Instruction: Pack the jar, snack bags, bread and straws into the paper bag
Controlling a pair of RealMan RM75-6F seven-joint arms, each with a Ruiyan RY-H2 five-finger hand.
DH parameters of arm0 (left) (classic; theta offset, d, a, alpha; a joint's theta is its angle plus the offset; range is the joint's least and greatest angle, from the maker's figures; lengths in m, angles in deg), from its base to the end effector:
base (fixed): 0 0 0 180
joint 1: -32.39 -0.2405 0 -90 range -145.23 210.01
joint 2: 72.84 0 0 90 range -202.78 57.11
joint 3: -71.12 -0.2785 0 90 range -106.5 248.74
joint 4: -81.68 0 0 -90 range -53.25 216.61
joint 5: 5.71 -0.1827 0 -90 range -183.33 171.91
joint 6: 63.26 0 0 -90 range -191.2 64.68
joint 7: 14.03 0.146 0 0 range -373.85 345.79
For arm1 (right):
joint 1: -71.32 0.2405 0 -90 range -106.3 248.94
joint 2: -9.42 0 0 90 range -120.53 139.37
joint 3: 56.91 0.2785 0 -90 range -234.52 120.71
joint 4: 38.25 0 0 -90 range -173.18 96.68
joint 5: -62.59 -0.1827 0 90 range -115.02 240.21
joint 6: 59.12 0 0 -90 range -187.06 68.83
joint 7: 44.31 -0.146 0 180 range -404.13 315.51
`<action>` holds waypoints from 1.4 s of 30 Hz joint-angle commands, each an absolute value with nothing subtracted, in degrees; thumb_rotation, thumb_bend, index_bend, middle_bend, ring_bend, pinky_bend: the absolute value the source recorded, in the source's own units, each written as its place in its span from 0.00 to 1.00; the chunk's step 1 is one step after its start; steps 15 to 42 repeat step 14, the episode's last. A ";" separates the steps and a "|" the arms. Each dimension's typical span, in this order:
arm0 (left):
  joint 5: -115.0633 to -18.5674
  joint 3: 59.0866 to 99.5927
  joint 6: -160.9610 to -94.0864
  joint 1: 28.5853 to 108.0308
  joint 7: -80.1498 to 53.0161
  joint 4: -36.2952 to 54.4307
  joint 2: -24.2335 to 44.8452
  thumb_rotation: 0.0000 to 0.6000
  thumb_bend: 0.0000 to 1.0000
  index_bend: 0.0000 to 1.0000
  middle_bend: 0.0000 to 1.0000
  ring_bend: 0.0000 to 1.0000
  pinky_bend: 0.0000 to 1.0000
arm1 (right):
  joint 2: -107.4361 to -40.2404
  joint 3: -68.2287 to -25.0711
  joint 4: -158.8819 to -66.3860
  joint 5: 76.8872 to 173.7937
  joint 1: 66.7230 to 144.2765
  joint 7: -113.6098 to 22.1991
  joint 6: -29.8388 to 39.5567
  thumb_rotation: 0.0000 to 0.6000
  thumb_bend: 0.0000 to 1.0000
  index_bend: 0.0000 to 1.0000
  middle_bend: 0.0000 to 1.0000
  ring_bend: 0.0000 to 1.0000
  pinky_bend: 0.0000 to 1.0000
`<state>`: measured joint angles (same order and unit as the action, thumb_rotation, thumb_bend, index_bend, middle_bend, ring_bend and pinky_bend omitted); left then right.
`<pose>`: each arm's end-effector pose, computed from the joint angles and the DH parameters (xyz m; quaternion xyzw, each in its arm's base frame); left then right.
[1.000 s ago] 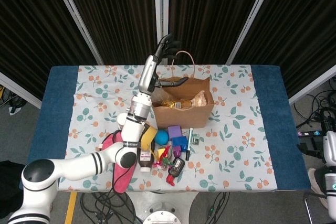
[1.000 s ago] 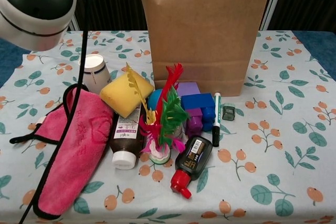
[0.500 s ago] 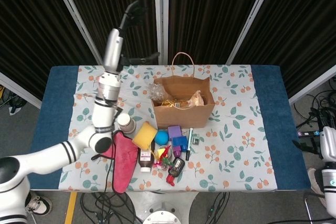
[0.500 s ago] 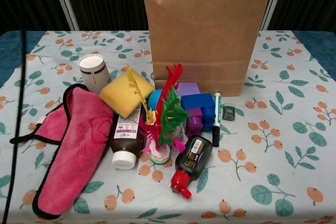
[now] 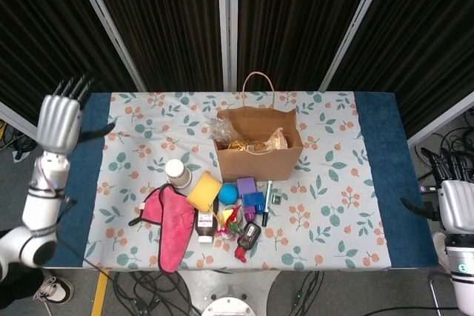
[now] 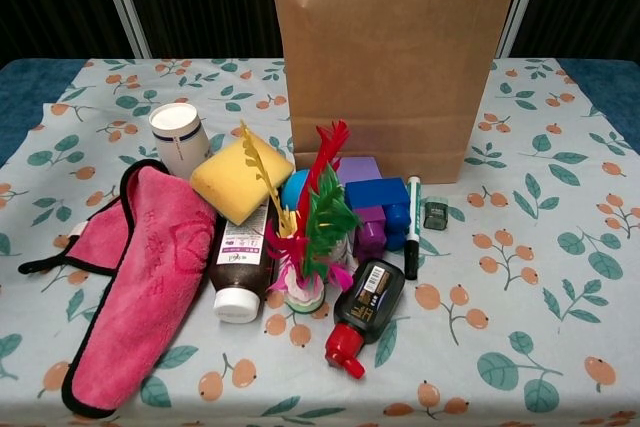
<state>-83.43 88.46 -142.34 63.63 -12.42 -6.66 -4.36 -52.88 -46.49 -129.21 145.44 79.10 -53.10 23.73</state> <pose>-0.1985 0.3498 0.2090 -0.5862 -0.2559 -0.5487 0.5384 -0.3123 -0.2221 0.2246 0.5471 -0.3857 0.4594 0.5838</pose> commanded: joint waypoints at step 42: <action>-90.50 71.51 -150.52 47.18 0.33 -13.81 -11.13 1.00 0.09 0.28 0.29 0.19 0.22 | -50.08 -51.07 -136.27 154.60 76.10 -28.66 31.37 1.00 0.00 0.13 0.08 0.00 0.00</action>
